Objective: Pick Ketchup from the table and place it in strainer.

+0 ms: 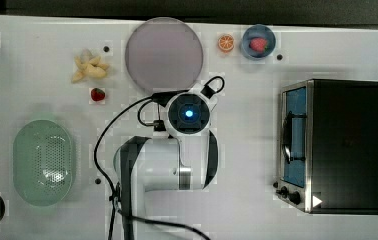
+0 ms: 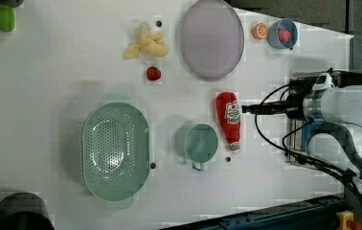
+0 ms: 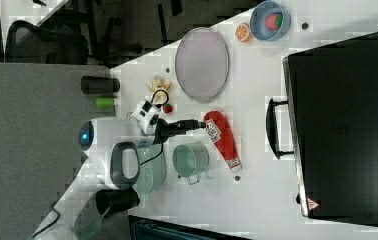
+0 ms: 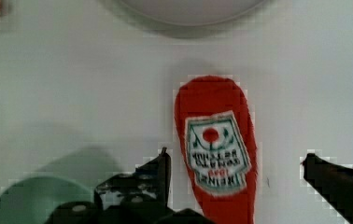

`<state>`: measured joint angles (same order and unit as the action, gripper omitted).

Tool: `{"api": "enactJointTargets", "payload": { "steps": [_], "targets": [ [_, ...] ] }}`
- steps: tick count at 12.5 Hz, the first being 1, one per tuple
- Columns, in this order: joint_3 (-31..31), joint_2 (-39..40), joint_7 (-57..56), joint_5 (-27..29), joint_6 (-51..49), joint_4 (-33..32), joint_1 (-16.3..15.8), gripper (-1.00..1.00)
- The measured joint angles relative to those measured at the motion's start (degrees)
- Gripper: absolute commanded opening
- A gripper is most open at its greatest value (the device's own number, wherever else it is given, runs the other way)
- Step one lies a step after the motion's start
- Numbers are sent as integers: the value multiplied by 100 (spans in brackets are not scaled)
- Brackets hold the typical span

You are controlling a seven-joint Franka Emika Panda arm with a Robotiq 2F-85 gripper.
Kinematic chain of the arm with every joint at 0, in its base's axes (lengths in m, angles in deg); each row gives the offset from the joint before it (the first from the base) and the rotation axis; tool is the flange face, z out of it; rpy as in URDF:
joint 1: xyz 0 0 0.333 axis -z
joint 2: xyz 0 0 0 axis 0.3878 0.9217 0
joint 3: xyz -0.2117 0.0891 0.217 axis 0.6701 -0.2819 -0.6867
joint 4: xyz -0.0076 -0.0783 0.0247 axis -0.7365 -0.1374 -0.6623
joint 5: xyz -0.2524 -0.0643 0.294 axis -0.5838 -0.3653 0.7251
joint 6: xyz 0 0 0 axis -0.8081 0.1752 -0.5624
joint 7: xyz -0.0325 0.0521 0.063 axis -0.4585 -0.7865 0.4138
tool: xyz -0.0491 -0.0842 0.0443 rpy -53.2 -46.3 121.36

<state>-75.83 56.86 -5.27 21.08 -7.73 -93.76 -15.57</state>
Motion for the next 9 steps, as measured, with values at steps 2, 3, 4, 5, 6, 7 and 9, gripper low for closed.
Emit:
{"api": "enactJointTargets", "payload": {
  "steps": [2,3,4,5,6,7,9],
  "targets": [
    [-27,450,-25,6,436,-45,-13,100],
    [-36,693,-28,7,568,-90,-23,100],
    [-20,900,-42,4,761,-201,-43,100],
    [-5,1076,-90,-2,895,-302,-52,100],
    [29,1243,-137,-21,1058,-392,-62,93],
    [48,1372,-157,-60,1181,-481,-49,69],
    [100,1537,-176,-75,1309,-481,-44,25]
  ]
}}
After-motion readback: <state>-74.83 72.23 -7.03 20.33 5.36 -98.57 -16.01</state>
